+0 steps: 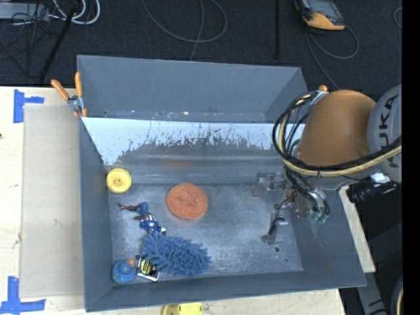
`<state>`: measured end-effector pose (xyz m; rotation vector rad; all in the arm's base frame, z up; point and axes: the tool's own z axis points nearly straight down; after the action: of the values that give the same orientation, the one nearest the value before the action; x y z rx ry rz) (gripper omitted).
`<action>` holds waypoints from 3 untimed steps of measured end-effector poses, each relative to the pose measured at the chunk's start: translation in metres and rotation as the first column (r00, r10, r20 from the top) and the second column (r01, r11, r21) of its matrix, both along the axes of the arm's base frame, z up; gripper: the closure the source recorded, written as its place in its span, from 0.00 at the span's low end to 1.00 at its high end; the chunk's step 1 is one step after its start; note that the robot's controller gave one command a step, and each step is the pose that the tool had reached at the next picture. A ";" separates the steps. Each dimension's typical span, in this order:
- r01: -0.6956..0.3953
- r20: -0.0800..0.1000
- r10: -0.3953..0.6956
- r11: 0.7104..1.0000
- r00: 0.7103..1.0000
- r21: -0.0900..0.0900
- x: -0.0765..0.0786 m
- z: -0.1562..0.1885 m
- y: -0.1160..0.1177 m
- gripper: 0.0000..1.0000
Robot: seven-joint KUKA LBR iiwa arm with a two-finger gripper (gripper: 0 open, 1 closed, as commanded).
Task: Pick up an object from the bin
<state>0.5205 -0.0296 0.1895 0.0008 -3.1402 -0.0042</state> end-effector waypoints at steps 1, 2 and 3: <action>-0.011 0.000 0.011 1.000 1.000 -0.003 -0.001 -0.021 0.020 0.00; -0.125 0.000 0.125 0.992 0.992 -0.004 0.033 -0.017 0.073 0.00; -0.036 0.005 0.036 0.999 0.999 0.000 0.038 -0.034 0.111 0.00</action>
Offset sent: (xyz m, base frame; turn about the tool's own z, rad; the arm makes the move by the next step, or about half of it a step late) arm 0.0499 0.0975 -0.0106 -0.1395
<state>0.5588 0.0810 0.1554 0.0576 -3.1447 -0.0037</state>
